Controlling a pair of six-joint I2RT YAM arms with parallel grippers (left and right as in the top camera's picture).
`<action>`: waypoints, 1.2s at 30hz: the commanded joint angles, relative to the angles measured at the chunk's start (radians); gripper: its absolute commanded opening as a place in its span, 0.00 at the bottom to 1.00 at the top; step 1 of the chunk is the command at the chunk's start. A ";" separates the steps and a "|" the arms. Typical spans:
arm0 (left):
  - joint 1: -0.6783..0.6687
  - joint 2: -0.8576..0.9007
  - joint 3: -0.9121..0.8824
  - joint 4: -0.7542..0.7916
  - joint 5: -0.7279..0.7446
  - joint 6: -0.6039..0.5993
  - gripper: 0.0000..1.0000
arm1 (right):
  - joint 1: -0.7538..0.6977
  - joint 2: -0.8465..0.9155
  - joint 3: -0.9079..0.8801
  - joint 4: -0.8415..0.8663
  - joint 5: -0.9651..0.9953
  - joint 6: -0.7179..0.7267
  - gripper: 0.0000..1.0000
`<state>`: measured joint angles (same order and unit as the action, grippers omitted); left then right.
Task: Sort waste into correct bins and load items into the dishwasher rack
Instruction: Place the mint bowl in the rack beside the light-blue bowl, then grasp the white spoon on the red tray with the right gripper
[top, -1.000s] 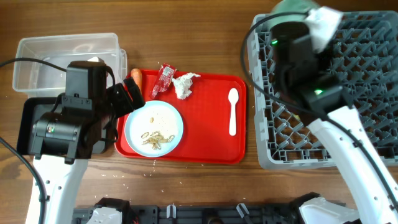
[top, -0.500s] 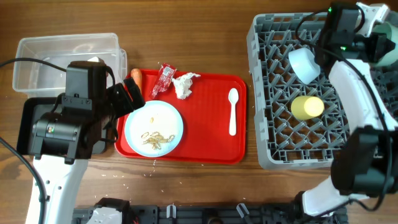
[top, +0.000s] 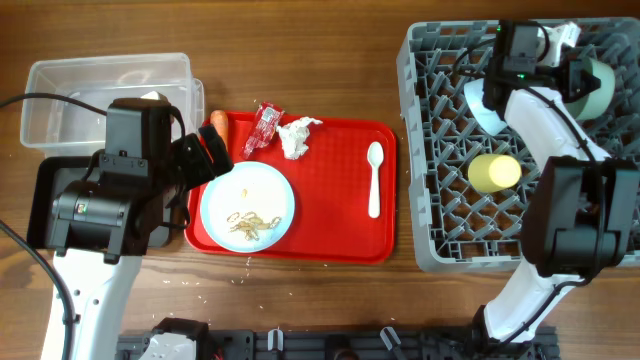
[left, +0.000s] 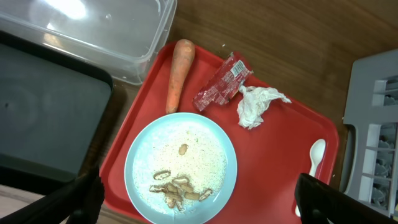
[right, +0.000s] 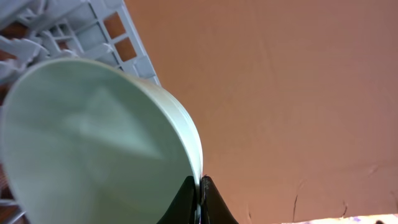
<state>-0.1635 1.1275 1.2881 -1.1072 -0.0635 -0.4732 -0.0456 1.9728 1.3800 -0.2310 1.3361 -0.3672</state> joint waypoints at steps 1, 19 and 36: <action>0.005 0.000 0.013 0.002 -0.021 -0.006 1.00 | 0.066 0.028 0.002 -0.006 -0.027 -0.007 0.06; 0.005 0.000 0.013 0.003 -0.020 -0.006 1.00 | 0.486 -0.529 0.002 -0.349 -1.183 0.428 0.78; 0.005 0.000 0.013 0.002 -0.020 -0.006 1.00 | 0.531 0.014 0.001 -0.663 -1.356 0.946 0.57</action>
<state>-0.1635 1.1275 1.2881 -1.1069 -0.0639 -0.4732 0.4801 1.9091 1.3834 -0.8936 -0.0620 0.5457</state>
